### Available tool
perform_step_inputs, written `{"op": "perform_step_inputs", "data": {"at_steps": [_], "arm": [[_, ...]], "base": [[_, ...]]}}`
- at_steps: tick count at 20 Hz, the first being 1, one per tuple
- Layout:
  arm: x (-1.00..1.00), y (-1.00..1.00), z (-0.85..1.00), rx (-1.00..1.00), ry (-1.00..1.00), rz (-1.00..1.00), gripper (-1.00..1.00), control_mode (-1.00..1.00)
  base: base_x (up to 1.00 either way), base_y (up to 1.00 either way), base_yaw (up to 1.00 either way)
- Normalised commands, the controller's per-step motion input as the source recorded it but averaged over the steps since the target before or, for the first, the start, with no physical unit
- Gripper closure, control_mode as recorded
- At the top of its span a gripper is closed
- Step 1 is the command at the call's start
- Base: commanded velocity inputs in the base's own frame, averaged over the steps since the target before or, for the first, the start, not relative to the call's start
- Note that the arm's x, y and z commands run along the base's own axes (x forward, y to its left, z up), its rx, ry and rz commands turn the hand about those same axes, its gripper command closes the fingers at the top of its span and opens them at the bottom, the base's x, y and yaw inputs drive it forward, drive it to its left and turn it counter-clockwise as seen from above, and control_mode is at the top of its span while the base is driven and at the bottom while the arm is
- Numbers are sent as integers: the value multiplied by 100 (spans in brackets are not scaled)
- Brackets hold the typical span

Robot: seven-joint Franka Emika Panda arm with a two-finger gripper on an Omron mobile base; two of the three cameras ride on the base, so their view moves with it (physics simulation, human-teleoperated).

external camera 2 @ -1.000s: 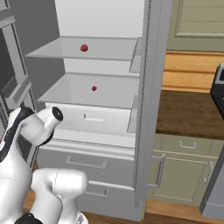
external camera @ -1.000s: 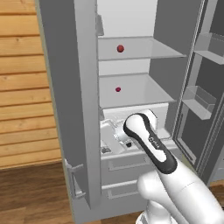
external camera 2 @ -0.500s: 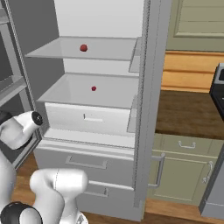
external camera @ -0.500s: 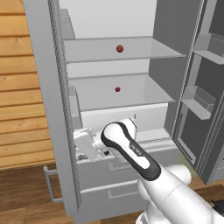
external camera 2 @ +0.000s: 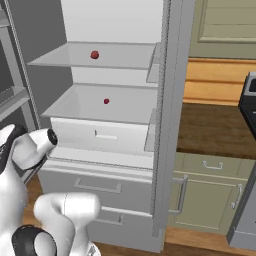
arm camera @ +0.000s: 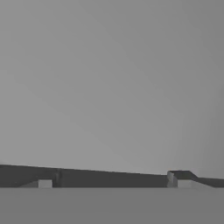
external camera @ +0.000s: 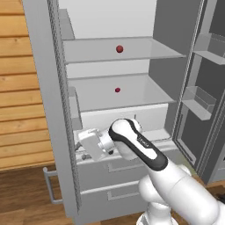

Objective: Take the strawberry from the fridge and place it on top of the pancake, located on the dining counter.

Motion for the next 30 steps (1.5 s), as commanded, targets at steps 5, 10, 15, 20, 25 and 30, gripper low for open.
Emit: {"op": "perform_step_inputs", "data": {"at_steps": [5, 10, 15, 20, 25, 30], "arm": [[-14, -70, 28, -5, -17, -3, -100, -100], [-32, -62, 35, -10, -18, -11, -100, -100], [-45, -52, 24, -21, -20, -19, -100, -100], [-49, -36, 24, -31, -19, -22, -100, -100], [-48, -45, 9, -31, -23, -22, -100, -100], [-34, -65, 0, -27, -25, -19, -100, -100]], "base": [[0, 0, 0], [0, 0, 0], [0, 0, 0], [0, 0, 0], [0, 0, 0], [0, 0, 0]]}}
